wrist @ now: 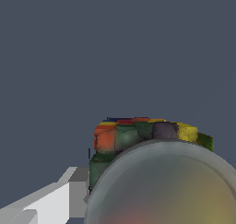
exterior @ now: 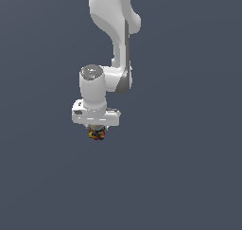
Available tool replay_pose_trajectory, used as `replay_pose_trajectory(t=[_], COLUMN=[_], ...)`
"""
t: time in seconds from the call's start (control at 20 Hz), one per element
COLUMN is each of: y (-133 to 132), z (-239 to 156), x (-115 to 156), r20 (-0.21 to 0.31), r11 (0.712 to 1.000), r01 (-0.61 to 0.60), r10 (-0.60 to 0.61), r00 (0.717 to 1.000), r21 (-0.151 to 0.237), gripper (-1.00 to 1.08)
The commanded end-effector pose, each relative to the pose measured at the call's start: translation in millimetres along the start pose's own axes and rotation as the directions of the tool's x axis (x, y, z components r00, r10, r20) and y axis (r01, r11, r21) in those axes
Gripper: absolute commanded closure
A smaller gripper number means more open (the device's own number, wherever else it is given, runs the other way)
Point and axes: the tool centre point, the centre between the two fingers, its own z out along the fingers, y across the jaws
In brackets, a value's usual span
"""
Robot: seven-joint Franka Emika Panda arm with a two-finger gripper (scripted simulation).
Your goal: Pick up the object and move it to a goal position.
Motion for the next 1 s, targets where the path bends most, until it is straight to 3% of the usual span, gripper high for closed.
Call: replay_pose_trajectory(t=[0.0,0.45,0.95], y=[6.3,34.0,64.0], z=[-14.7,-74.1,-146.0], x=[18.7,78.3,122.8], r20=[-0.047,-0.22,-0.398], r11=[0.999,0.974,0.915], r01=[-0.039,-0.2,-0.37], r10=[0.037,0.173,0.283], r00=[0.998,0.96,0.873], r21=[-0.024,-0.106,-0.159], gripper=[1.08,1.08,1.08])
